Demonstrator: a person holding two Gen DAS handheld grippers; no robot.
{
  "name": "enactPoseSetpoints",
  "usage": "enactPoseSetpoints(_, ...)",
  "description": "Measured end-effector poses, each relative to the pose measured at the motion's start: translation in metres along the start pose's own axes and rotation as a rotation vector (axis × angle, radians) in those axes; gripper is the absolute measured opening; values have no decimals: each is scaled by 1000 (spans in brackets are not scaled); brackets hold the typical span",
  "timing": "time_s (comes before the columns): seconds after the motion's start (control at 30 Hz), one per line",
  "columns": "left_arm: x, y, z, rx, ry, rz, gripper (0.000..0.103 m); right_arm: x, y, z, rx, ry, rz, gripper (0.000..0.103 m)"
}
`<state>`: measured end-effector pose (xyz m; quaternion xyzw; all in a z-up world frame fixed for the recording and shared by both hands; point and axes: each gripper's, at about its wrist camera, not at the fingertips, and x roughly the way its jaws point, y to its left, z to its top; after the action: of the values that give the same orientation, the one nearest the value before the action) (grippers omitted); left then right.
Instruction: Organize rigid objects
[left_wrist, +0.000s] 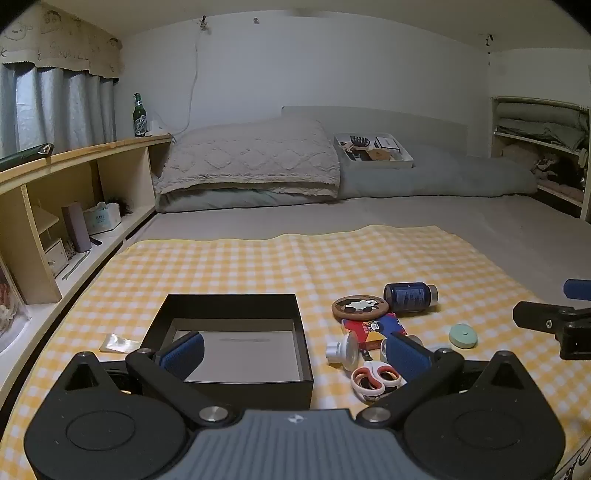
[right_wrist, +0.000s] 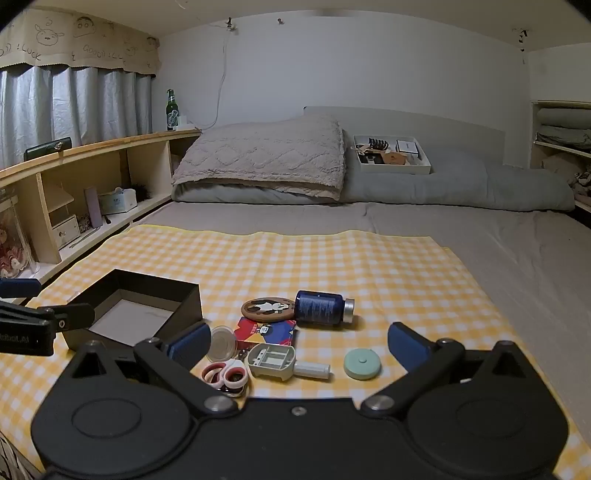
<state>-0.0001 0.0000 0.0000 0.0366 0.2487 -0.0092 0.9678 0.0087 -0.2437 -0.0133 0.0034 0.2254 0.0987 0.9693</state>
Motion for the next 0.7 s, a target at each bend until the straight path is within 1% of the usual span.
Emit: enactPoseSetpoints(0.7, 0, 0, 0, 5, 3, 3, 103, 0, 0, 0, 1, 1, 0, 103)
